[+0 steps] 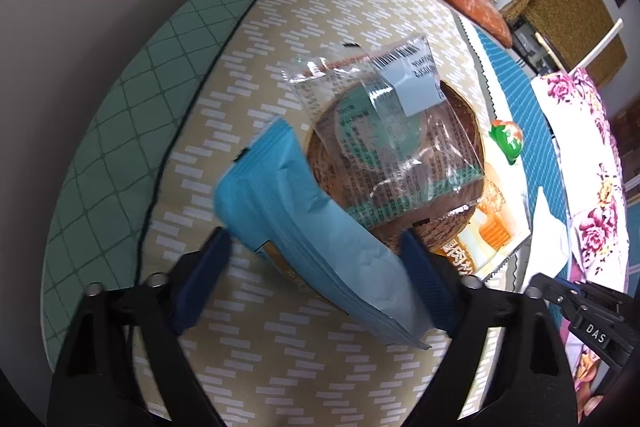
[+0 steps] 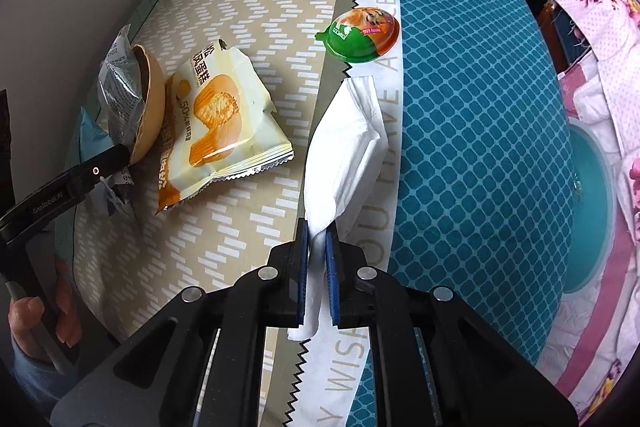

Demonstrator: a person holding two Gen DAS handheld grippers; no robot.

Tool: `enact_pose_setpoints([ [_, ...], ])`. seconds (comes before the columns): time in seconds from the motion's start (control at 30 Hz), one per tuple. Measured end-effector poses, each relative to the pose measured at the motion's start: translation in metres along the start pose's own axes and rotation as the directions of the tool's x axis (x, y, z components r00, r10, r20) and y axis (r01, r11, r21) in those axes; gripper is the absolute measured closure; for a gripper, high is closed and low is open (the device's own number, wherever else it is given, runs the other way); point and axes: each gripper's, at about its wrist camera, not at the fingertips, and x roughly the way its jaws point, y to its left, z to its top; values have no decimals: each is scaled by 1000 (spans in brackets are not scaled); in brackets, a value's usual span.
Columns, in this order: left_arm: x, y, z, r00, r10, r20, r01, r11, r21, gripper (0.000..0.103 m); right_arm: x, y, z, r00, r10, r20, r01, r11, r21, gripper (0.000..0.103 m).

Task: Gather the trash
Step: 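Grasp the blue snack wrapper with the left tool while the right tool grasps the white tissue, then carry the blue wrapper and tissue over the teal bin and open both tools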

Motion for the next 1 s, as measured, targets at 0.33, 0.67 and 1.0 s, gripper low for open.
enact_pose_setpoints([
  [0.33, -25, 8, -15, 999, 8, 32, -9, 1000, 25, 84, -32, -23, -26, 998, 57, 30, -58, 998, 18, 95],
  [0.67, -53, -9, -33, 1000, -6, 21, 3, 990, 140, 84, -67, -49, -50, 993, 96, 72, -100, 994, 53, 95],
  [1.0, -71, -82, -29, 995, -100, 28, 87, 950, 300, 83, -114, -91, -62, 979, 119, 166, -141, 982, 126, 95],
])
